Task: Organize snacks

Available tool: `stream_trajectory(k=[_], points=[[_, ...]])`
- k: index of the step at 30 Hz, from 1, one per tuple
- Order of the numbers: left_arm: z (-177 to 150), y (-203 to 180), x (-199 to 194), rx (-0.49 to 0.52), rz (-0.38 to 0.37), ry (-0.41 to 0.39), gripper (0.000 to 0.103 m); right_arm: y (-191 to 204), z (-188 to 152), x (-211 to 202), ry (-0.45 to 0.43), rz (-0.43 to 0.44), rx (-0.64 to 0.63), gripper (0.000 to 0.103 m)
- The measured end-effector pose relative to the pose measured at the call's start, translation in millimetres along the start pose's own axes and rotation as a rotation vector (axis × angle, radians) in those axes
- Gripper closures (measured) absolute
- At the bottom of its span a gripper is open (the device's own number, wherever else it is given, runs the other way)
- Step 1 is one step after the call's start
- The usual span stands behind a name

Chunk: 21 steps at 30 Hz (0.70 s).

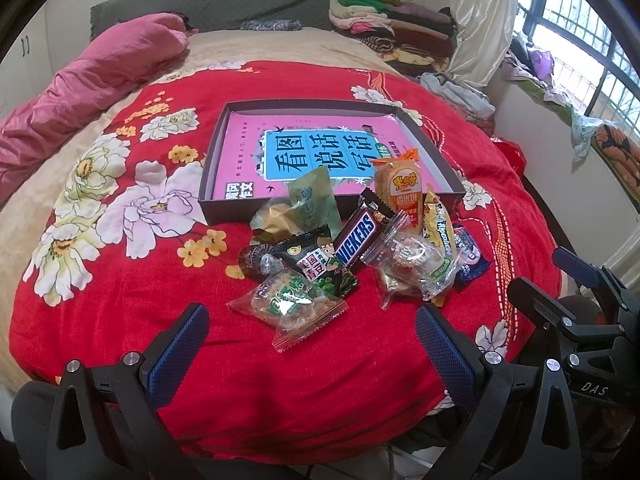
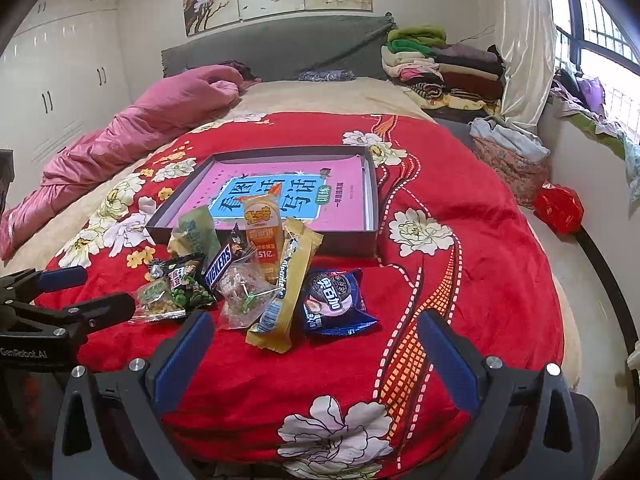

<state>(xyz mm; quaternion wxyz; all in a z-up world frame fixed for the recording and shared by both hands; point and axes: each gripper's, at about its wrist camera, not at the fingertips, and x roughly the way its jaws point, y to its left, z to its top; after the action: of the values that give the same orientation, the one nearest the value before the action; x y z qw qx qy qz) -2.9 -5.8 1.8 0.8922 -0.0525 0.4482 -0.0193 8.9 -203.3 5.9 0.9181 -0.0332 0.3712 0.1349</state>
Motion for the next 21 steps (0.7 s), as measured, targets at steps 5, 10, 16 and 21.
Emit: stream_trajectory(k=[5,10,16,21], points=[[-1.1,-0.8,0.6,-0.001,-0.001,0.001,0.001,-0.8,0.4,-0.2,-0.001,-0.003,0.0,0.001],[-1.7,-0.8,0.9,-0.003,-0.001,0.004,0.001,-3.5,1.2,-0.5,-0.001,-0.006,0.007,0.001],[-2.2,0.4,2.2,-0.005,-0.006,0.01,0.001,-4.6,1.8,0.1,0.0,-0.01,0.013,0.001],[-1.6,2.7,4.7,-0.009,-0.018,0.021,0.001,-6.3,2.0,0.6,0.002,-0.012,0.018,0.001]])
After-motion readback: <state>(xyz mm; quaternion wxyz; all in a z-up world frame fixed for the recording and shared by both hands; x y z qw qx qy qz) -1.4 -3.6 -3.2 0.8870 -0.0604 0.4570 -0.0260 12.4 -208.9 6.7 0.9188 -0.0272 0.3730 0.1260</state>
